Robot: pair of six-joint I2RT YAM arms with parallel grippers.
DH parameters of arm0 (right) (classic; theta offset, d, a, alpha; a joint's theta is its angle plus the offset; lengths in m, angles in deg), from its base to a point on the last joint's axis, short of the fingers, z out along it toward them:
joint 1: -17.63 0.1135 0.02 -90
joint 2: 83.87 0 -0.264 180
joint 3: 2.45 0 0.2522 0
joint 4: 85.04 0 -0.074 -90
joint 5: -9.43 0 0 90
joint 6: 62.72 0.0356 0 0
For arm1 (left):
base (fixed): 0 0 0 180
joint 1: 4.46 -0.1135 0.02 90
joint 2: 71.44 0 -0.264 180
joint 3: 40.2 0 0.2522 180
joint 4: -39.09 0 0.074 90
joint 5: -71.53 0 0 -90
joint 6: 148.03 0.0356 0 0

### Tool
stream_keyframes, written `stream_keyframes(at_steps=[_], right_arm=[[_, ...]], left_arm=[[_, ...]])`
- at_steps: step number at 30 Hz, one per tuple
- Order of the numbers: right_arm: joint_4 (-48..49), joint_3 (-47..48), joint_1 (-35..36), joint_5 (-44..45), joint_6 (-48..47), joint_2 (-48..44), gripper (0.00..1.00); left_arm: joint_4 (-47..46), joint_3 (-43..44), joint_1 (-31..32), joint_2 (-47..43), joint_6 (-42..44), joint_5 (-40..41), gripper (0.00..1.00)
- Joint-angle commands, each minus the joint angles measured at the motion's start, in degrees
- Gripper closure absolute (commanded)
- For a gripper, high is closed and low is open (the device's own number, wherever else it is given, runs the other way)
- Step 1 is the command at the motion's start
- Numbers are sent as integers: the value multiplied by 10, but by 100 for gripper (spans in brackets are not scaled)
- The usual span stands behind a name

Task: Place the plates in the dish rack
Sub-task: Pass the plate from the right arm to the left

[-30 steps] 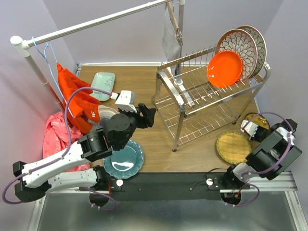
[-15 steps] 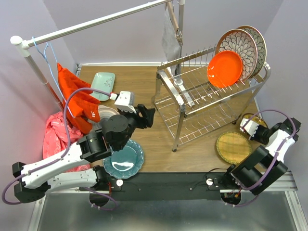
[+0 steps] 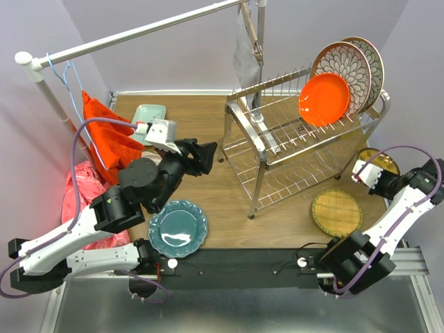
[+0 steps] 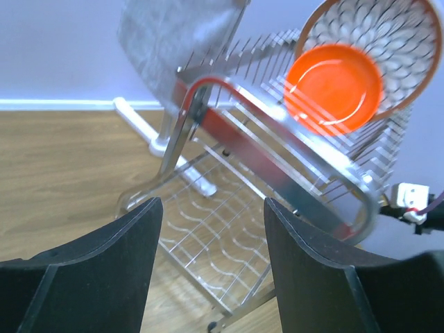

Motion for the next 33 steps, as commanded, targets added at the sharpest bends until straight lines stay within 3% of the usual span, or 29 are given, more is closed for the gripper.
stream_keyframes(at_steps=[1, 17, 25, 33], right_arm=[[-68, 50, -4, -17, -15, -29, 99], [-143, 257, -4, 12, 91, -65, 99], [-153, 413, -4, -9, 139, -41, 99], [-153, 513, -4, -34, 179, -21, 99]], left_arm=[[-6, 53, -3, 6, 35, -33, 31], [-40, 182, -4, 75, 91, -114, 31], [-34, 284, -17, 158, 60, -142, 30], [-55, 410, -84, 252, -16, -266, 30]])
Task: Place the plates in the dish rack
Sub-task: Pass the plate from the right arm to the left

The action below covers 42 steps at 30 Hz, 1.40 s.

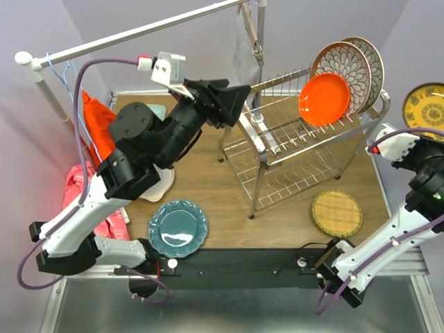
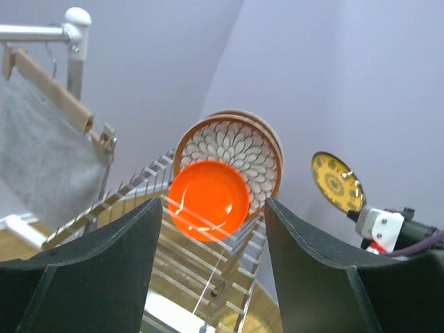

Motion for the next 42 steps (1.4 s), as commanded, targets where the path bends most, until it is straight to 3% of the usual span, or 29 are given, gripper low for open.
stream_keyframes(at_steps=[1, 8, 14, 20, 29, 42], right_arm=[[-26, 58, -4, -39, 34, 13, 99], [-26, 145, -4, -125, 43, 30, 99], [-27, 210, -4, -177, 45, 46, 99], [-27, 261, -4, -261, 46, 60, 99], [-27, 291, -4, -381, 41, 70, 99], [-27, 272, -5, -471, 24, 64, 99]], left_arm=[[-23, 66, -50, 50, -69, -118, 30], [-18, 195, -147, 161, -188, -322, 30], [-12, 272, -180, 238, -251, -417, 30], [4, 341, -179, 298, -278, -469, 30], [-18, 325, -178, 311, -296, -495, 30], [-53, 364, -143, 341, -334, -505, 30]])
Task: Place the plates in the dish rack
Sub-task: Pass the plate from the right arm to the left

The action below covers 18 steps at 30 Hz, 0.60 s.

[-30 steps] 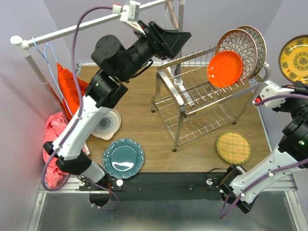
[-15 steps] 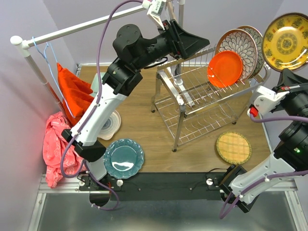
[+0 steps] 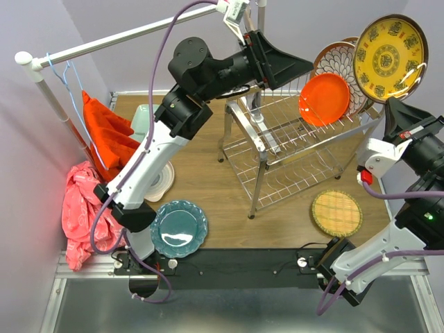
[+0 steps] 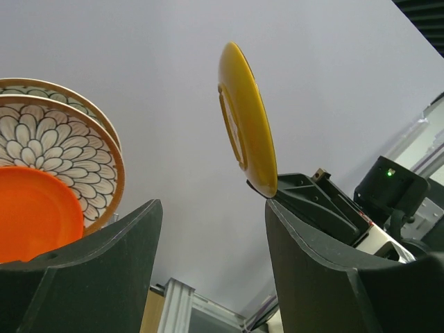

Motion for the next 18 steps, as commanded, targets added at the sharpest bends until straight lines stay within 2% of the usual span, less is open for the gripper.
stream_keyframes(at_steps=[1, 13, 18], right_arm=[[-20, -8, -5, -59, -9, -1, 99], [-20, -83, -5, -70, -72, -31, 100], [-20, -125, -5, -70, -106, -46, 100]], left_arm=[[-20, 30, 18, 20, -24, -18, 30], [-45, 62, 63, 47, -59, 19, 30], [-22, 49, 78, 52, -69, 53, 30]])
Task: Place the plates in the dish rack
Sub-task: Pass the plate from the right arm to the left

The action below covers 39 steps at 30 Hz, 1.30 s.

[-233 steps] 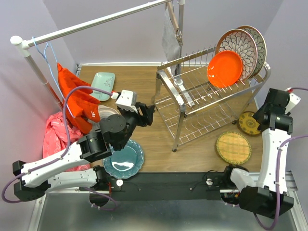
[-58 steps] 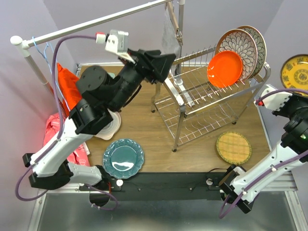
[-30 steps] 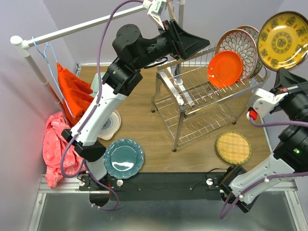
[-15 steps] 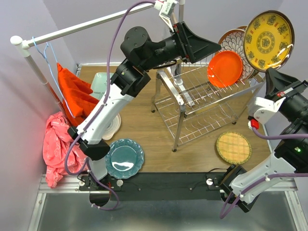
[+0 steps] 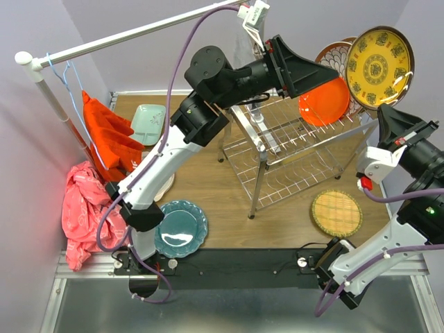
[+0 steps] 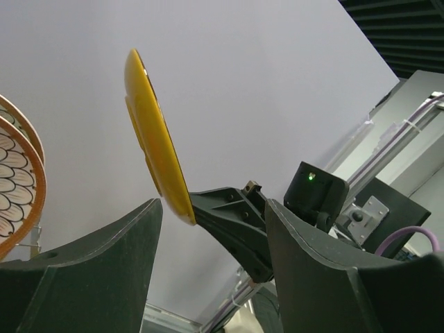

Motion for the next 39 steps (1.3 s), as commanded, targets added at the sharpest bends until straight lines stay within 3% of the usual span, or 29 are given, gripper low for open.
stream_keyframes(at_steps=[1, 9, 23, 39], right_arm=[[-20, -36, -5, -25, -56, -17, 99], [-20, -88, -4, -10, -104, -37, 99], [-20, -163, 12, 15, -201, -61, 99], [-20, -178, 33, 50, -340, -64, 99]], left_arm=[[23, 3, 14, 14, -14, 45, 30], [91, 25, 43, 38, 3, 116, 30], [129, 51, 72, 66, 62, 228, 33], [169, 79, 85, 101, 111, 244, 74]])
